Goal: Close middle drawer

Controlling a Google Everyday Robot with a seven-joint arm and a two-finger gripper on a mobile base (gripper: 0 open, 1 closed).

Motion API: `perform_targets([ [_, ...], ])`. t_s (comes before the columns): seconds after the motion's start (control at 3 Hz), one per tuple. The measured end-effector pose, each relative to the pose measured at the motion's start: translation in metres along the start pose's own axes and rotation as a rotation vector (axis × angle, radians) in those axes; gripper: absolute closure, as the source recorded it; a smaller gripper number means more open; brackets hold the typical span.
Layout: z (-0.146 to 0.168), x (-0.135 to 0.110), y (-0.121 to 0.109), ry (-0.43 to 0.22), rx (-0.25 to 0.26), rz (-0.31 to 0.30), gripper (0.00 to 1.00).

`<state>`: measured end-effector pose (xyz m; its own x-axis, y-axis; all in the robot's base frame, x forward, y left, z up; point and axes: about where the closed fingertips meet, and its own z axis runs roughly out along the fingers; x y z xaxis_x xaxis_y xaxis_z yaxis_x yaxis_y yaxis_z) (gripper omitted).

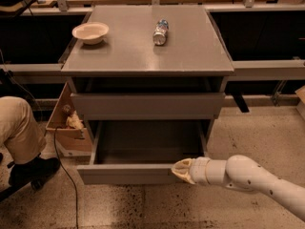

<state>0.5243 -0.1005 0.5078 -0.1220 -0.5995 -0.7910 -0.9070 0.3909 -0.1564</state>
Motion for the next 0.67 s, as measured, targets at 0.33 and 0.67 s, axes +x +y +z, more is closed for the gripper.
perform_targets([
  [0.33, 0.000, 0.000, 0.000, 0.000, 0.000, 0.000, 1.00],
  [0.67, 0.008, 0.015, -0.004, -0.016, 0.025, 0.055, 1.00],
])
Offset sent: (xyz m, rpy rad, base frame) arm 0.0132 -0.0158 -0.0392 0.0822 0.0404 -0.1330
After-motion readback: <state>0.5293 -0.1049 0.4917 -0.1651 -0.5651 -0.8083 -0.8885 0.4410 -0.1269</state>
